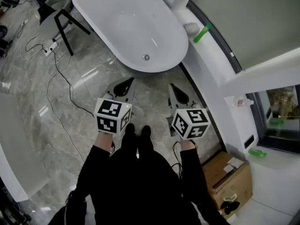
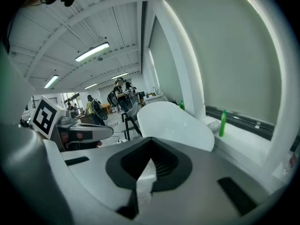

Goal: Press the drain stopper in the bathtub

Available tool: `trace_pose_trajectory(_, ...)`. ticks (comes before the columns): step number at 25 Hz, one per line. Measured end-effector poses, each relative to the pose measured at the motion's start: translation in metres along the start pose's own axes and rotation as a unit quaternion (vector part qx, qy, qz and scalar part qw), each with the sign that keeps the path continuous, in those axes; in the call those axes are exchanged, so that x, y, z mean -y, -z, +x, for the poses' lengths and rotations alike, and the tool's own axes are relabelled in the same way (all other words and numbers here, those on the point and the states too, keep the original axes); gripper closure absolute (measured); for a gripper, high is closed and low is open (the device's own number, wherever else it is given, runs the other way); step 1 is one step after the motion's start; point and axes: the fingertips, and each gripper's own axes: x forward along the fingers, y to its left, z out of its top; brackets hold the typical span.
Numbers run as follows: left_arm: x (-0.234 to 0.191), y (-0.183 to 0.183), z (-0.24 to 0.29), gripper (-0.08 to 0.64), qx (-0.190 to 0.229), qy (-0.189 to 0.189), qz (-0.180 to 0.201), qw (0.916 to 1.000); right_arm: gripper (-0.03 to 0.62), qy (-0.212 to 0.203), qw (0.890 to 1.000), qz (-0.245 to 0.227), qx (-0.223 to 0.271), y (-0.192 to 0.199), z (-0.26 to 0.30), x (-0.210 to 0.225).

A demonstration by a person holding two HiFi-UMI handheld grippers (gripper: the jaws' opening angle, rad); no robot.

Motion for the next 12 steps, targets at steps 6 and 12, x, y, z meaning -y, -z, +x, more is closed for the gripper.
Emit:
trace_pose_trajectory(6,-0.008,-0.002,-0.003,0.555,0.001,-0.001,0.002,1.0000,0.591,-0.004,1.000,-0.006,-0.002,-0.002,0.007,-0.007)
trace_pose_trajectory(12,-0.029,-0.004,-0.014,0.555,0.007,-0.003,0.001,1.0000,0.591,-0.016,1.000,0.008,0.009,-0.008,0.008,-0.015)
